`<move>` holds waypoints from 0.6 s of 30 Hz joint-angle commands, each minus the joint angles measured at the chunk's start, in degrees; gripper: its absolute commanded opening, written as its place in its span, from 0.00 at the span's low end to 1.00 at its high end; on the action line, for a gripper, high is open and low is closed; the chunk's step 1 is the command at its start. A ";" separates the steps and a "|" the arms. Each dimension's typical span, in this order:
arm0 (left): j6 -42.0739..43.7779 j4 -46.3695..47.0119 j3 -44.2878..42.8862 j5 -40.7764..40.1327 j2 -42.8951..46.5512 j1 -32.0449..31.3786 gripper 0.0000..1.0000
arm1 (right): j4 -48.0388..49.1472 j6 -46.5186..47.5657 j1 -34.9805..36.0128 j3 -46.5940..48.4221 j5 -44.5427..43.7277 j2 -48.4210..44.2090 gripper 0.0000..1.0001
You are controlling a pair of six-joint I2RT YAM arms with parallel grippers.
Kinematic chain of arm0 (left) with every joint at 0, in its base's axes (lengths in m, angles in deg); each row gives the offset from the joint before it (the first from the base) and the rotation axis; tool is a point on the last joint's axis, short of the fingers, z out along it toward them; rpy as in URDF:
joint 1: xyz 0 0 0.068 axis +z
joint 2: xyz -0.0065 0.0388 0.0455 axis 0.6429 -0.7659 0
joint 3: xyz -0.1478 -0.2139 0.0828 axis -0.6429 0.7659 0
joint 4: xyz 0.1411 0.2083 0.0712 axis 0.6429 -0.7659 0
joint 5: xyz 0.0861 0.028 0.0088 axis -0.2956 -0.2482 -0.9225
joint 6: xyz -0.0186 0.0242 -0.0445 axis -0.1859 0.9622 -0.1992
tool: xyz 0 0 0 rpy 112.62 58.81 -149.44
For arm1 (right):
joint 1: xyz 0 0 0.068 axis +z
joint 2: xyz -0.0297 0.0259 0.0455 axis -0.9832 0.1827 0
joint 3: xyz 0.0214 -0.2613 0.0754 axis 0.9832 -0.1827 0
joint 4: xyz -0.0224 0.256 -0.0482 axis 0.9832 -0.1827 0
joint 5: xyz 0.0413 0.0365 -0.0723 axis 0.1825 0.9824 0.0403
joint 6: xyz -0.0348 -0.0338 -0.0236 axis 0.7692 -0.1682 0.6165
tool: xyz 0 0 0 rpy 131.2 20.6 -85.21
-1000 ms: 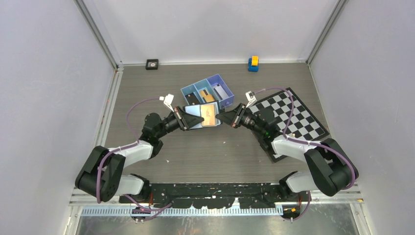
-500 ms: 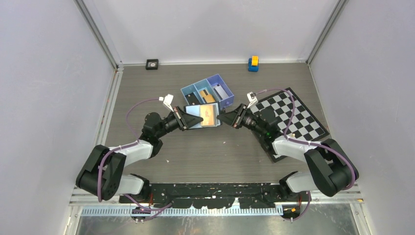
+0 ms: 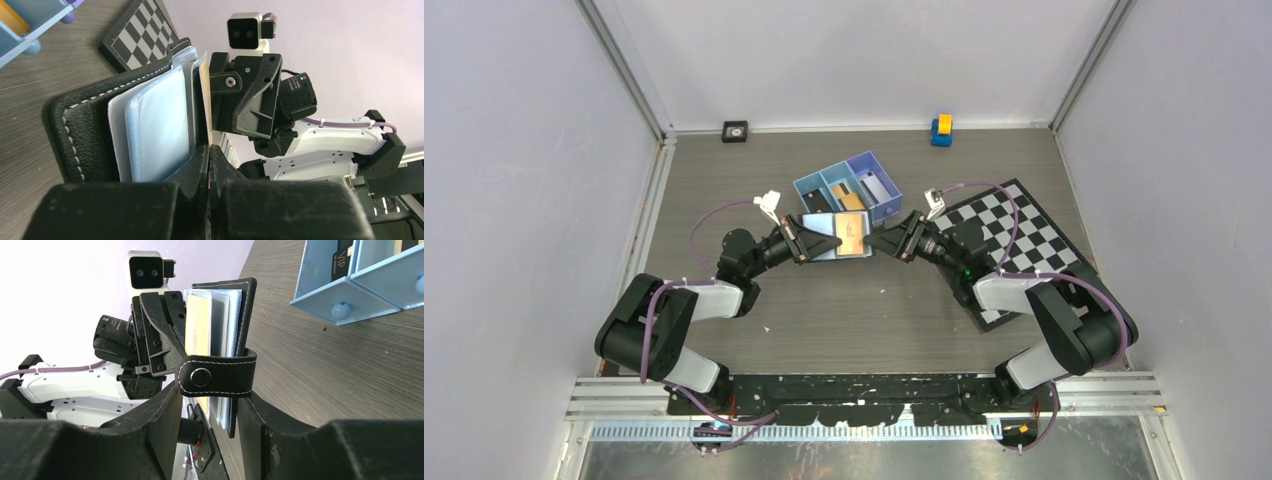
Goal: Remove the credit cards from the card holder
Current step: Remove the credit card from the card holder.
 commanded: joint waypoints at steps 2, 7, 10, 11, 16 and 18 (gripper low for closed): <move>-0.68 7.55 -2.34 1.79 0.93 -0.62 0.00 | 5.95 -1.39 0.55 2.38 2.36 0.88 0.50; -0.10 7.48 -2.94 2.09 0.69 -1.57 0.00 | 6.46 -1.31 1.35 2.85 3.05 1.36 0.49; 0.15 6.75 -3.05 1.88 0.59 -1.60 0.00 | 6.10 -1.03 1.49 2.96 3.08 0.91 0.42; 0.33 6.28 -3.03 1.80 0.60 -1.61 0.00 | 5.68 -0.83 1.57 3.02 3.08 0.76 0.37; 1.86 3.08 -2.69 0.41 2.04 -1.55 0.00 | 5.05 -0.28 1.51 2.62 2.21 -0.08 0.10; 2.63 1.71 -2.33 -0.38 3.15 -1.43 0.01 | 4.00 0.34 1.48 2.50 1.66 -0.69 0.06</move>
